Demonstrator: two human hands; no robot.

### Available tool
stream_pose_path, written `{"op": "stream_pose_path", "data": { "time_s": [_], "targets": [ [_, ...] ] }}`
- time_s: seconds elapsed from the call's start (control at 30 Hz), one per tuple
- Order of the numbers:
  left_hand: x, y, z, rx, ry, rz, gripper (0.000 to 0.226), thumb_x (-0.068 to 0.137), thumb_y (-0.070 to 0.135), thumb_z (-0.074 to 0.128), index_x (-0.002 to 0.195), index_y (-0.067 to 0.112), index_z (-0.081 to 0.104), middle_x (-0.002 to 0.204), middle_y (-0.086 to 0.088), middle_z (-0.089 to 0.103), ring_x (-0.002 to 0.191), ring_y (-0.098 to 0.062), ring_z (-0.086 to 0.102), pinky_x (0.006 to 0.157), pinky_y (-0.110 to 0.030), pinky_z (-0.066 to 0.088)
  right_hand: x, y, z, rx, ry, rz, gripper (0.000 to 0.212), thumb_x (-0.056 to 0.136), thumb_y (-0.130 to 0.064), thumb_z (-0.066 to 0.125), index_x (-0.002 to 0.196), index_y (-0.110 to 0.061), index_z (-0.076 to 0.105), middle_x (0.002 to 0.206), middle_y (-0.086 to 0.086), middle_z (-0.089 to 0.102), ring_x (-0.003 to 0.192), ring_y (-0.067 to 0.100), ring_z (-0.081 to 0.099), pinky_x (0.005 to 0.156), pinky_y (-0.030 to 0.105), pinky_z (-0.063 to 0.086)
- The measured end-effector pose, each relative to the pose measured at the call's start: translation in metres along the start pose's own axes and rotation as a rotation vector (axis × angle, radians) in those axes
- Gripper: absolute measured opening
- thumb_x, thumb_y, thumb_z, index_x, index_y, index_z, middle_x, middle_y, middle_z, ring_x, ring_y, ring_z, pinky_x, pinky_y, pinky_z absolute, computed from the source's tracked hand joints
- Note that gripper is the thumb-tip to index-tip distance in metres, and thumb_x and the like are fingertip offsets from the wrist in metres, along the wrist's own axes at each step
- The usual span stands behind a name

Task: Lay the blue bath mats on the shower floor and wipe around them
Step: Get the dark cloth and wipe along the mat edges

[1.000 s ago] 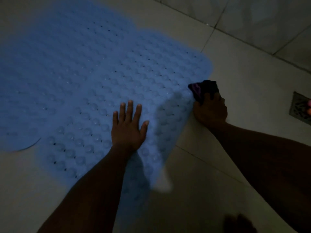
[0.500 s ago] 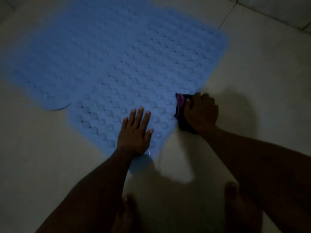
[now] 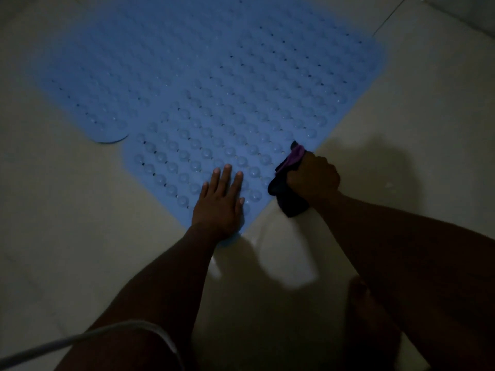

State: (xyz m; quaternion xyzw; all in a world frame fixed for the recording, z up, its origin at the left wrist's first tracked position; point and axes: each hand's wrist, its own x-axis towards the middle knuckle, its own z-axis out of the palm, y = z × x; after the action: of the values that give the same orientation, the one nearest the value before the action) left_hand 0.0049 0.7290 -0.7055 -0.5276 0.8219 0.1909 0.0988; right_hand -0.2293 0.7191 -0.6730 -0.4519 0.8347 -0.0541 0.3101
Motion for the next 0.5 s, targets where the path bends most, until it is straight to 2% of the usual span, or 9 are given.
{"op": "stream_pose_path", "data": {
  "time_s": [0.07,0.13,0.2,0.3,0.4,0.47,0.5],
  "targets": [
    [-0.001,0.002,0.0,-0.008,-0.009,-0.009,0.067,0.101,0.05,0.013,0.161,0.028,-0.006,0.168,-0.004,-0.018,0.154,-0.026,-0.016,0.125,-0.047,0.001,-0.003,-0.004,-0.003,-0.041,-0.072,-0.024,0.027,0.074,-0.034,0.058,0.093,-0.015,0.054,0.098,0.012,0.061,0.09,0.034,0.064,0.078,0.036,0.055],
    [-0.005,0.004,0.001,-0.011,-0.006,-0.017,0.063,0.106,0.046,0.019,0.161,0.027,-0.006,0.168,-0.005,-0.018,0.154,-0.027,-0.016,0.126,-0.048,0.003,-0.009,-0.003,-0.001,-0.046,-0.147,-0.07,0.023,0.075,-0.032,0.063,0.078,-0.015,0.048,0.087,0.01,0.06,0.081,0.031,0.064,0.066,0.031,0.05],
    [-0.013,0.005,0.001,-0.022,-0.006,-0.018,0.063,0.107,0.043,0.024,0.162,0.027,-0.003,0.168,-0.005,-0.015,0.155,-0.028,-0.013,0.125,-0.047,0.004,-0.02,-0.005,0.005,-0.033,-0.213,-0.103,0.021,0.075,-0.03,0.065,0.079,-0.013,0.053,0.081,0.01,0.062,0.074,0.028,0.065,0.059,0.032,0.05],
    [-0.03,-0.001,-0.001,-0.021,-0.029,0.008,0.064,0.102,0.046,0.017,0.162,0.025,0.008,0.17,-0.006,-0.003,0.156,-0.03,-0.005,0.125,-0.048,0.009,-0.039,-0.016,0.018,0.001,-0.359,-0.099,0.017,0.079,-0.024,0.066,0.079,-0.01,0.058,0.076,0.012,0.068,0.062,0.026,0.068,0.053,0.031,0.056],
    [-0.048,-0.005,-0.005,-0.08,-0.004,0.046,0.075,0.093,0.05,0.011,0.16,0.019,0.025,0.168,-0.011,0.016,0.155,-0.035,0.011,0.121,-0.053,0.022,-0.048,-0.03,0.018,0.147,-0.573,0.041,0.013,0.089,-0.012,0.06,0.081,-0.003,0.057,0.072,0.021,0.072,0.059,0.032,0.073,0.059,0.043,0.063],
    [-0.059,-0.002,-0.002,-0.112,0.08,0.108,0.071,0.095,0.047,0.021,0.156,0.012,0.034,0.163,-0.017,0.029,0.15,-0.04,0.025,0.117,-0.055,0.03,-0.044,-0.035,0.007,0.139,-0.676,0.092,0.021,0.093,-0.014,0.055,0.075,-0.003,0.056,0.059,0.016,0.066,0.044,0.024,0.065,0.05,0.031,0.057],
    [-0.064,0.002,0.001,-0.104,0.136,0.15,0.068,0.097,0.045,0.028,0.155,0.009,0.035,0.162,-0.018,0.031,0.149,-0.04,0.029,0.116,-0.056,0.032,-0.037,-0.036,0.001,0.119,-0.647,0.078,0.026,0.094,-0.019,0.055,0.071,-0.007,0.057,0.054,0.012,0.062,0.039,0.019,0.059,0.046,0.025,0.05]
  ]
}}
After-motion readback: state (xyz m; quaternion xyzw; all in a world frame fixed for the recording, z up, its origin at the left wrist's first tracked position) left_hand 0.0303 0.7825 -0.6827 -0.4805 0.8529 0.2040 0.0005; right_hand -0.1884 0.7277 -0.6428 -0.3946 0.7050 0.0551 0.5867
